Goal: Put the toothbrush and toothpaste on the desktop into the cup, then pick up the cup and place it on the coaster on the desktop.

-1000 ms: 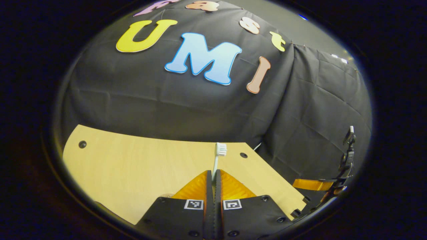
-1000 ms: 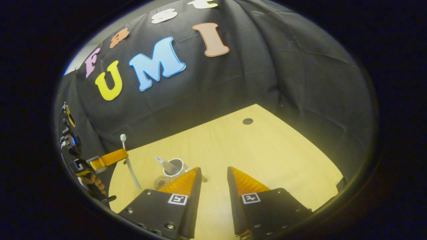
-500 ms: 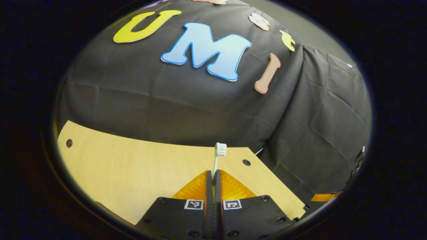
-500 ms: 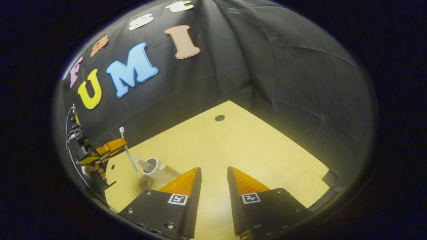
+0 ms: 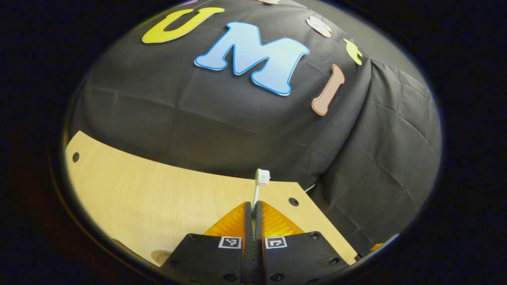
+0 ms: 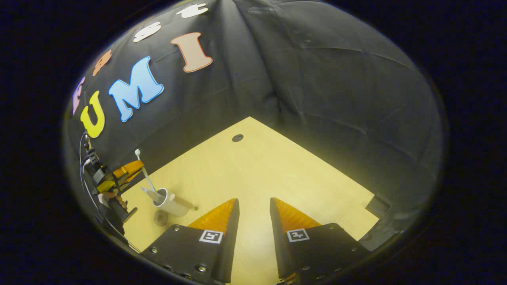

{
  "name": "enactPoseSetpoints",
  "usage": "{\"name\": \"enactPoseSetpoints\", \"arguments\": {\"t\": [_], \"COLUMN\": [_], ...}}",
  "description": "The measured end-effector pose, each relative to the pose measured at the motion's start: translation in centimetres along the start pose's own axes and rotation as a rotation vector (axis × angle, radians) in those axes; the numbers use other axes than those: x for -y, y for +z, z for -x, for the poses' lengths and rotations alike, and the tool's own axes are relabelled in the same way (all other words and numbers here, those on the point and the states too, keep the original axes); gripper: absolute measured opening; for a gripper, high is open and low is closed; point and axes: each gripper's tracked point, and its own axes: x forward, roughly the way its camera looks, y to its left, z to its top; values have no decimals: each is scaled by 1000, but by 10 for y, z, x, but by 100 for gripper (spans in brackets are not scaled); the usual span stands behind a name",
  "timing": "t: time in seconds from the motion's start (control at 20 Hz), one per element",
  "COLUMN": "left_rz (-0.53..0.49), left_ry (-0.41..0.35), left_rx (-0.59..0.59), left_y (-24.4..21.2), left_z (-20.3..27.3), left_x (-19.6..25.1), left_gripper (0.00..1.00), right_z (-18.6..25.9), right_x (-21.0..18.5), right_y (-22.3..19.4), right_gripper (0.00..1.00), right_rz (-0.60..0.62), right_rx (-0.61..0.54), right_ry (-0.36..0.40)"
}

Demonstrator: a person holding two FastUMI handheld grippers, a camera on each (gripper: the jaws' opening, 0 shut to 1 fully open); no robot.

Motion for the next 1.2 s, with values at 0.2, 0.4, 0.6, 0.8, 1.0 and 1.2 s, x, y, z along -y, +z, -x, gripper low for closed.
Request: {"name": "enactPoseSetpoints", "arguments": {"t": [0.2, 0.4, 0.6, 0.8, 1.0, 1.2], "left_rz": [-26, -109, -147, -100, -96, -102], "left_ry": [46, 72, 84, 58, 79, 105], "left_rx": [-9, -30, -58, -80, -67, -12], "left_y": [-9, -26, -41, -49, -46, -27], "left_z": [-3, 5, 13, 23, 34, 53], "left_x": [-4, -4, -4, -1, -7, -21], "left_gripper": [7, 5, 7, 23, 39, 59], "right_z": [2, 1, -1, -3, -7, -10], "right_x": [6, 5, 4, -3, -21, -46], "right_y": [3, -1, -4, -3, -2, -4], "right_gripper": [44, 42, 42, 44, 44, 44], "right_rz": [-16, -18, -31, -28, -1, 70], "right_rx": [0, -13, -25, -27, -34, -45], "right_ry": [-7, -2, 3, 17, 51, 108]}}
